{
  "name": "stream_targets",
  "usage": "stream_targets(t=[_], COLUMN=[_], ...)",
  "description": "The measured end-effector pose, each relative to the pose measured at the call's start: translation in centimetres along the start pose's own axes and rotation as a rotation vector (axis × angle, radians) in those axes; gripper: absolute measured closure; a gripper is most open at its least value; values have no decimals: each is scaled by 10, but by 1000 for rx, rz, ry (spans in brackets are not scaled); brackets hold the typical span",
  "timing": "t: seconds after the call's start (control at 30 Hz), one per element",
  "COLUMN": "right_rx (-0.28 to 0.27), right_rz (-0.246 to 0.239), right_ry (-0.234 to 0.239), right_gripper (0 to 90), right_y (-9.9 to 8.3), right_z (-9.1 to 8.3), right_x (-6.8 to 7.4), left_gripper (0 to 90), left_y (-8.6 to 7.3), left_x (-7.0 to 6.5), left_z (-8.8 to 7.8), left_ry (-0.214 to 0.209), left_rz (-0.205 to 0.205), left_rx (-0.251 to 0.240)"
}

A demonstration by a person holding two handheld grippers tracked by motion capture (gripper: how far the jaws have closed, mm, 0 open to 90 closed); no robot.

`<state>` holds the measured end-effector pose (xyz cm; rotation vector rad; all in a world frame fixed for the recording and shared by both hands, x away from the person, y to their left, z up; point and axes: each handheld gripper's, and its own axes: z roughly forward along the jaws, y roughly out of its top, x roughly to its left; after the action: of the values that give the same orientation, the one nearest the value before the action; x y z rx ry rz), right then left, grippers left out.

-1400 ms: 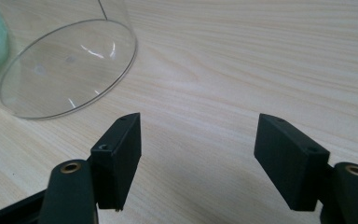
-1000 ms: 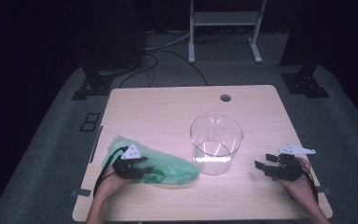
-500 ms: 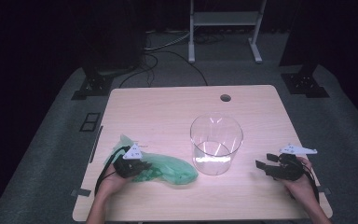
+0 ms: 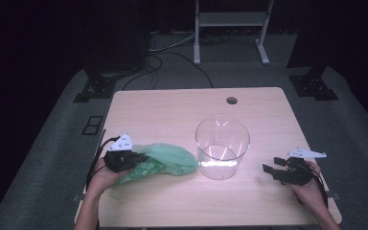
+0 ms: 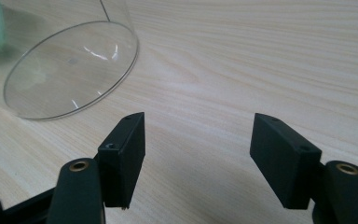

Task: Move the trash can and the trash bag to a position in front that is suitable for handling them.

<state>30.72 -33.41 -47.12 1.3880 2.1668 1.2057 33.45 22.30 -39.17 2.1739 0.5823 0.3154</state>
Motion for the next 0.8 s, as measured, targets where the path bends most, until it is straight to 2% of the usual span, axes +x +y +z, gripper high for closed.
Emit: stream_targets(t=[0.4, 0.6, 0.8], right_rx=[1, -1, 0], right_rz=[1, 2, -1], right_ry=[-1, -2, -1], right_gripper=[352, 353, 354], right_y=[0, 0, 1], right_z=[1, 0, 1], right_x=[0, 0, 0], left_gripper=[891, 891, 891], left_y=[53, 78, 106], left_x=[-1, -1, -5], left_z=[-48, -73, -87], left_ry=[33, 44, 46], left_rz=[87, 110, 151], left_rx=[-61, -114, -151])
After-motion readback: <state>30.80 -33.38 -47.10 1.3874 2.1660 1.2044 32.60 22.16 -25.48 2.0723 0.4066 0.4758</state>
